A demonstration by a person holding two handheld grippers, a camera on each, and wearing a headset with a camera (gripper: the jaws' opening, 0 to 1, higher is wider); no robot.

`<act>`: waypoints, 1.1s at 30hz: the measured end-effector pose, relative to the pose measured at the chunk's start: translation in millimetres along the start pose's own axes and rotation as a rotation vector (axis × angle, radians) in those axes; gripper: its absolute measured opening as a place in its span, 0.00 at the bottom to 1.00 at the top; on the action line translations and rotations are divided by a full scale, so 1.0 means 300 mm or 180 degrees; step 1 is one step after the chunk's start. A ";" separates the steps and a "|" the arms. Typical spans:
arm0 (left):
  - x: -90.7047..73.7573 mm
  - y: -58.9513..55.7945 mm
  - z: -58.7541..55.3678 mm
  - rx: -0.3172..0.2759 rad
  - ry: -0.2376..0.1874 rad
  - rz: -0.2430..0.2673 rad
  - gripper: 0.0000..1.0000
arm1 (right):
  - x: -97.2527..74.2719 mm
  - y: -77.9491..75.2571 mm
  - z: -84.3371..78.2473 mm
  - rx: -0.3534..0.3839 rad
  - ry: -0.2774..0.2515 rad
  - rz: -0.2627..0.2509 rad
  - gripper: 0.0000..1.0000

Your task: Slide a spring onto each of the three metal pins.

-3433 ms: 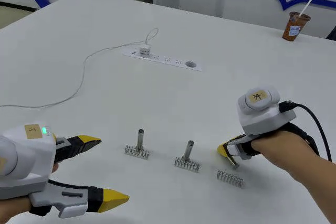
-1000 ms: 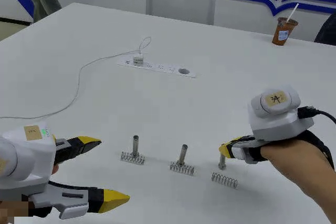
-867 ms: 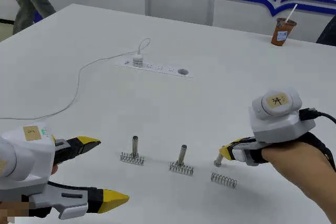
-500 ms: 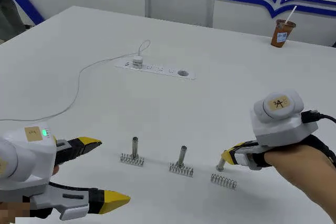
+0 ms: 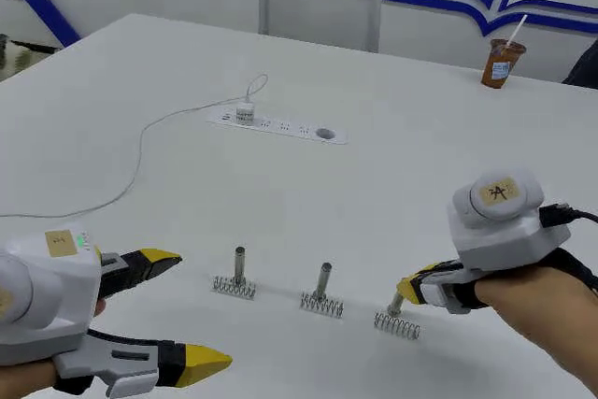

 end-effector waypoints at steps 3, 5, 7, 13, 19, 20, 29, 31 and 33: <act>0.001 0.001 -0.002 -0.0004 0.0002 -0.0003 0.81 | 0.001 0.002 0.002 -0.0033 -0.0017 0.0001 0.09; 0.001 0.001 -0.004 -0.0003 0.0005 -0.0004 0.81 | 0.001 0.000 0.002 -0.0060 -0.0019 -0.0002 0.09; 0.001 0.002 -0.004 -0.0006 0.0002 -0.0004 0.81 | 0.002 -0.001 0.002 -0.0087 -0.0023 -0.0004 0.09; 0.002 0.000 0.001 0.0004 -0.0007 -0.0008 0.81 | -0.005 0.005 0.007 -0.0159 -0.0072 -0.0008 0.10; 0.000 -0.001 -0.001 0.0012 -0.0007 -0.0009 0.81 | -0.023 0.017 -0.007 -0.0203 -0.0127 0.0019 0.14; 0.000 -0.002 -0.002 0.0013 -0.0005 -0.0009 0.81 | -0.025 0.018 -0.009 -0.0211 -0.0134 0.0024 0.14; 0.002 -0.008 -0.005 0.0017 0.0008 -0.0014 0.81 | -0.033 0.012 -0.084 -0.0326 -0.0111 0.0170 0.15; 0.004 -0.010 -0.004 0.0017 0.0005 -0.0019 0.81 | -0.027 0.018 -0.097 -0.0423 -0.0088 0.0222 0.15; 0.005 -0.011 -0.001 0.0017 0.0000 -0.0023 0.81 | -0.019 0.023 -0.109 -0.0525 -0.0058 0.0272 0.15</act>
Point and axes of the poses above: the centre of the closed fingertips' face, and the gripper's own axes: x roughly forward along the fingers, y roughly to its left, z roughly out of its top, the point moved 3 cm from there along -x, roughly backward along the fingers, and after that the axes turned 9 degrees about y, right-handed, at the moved point
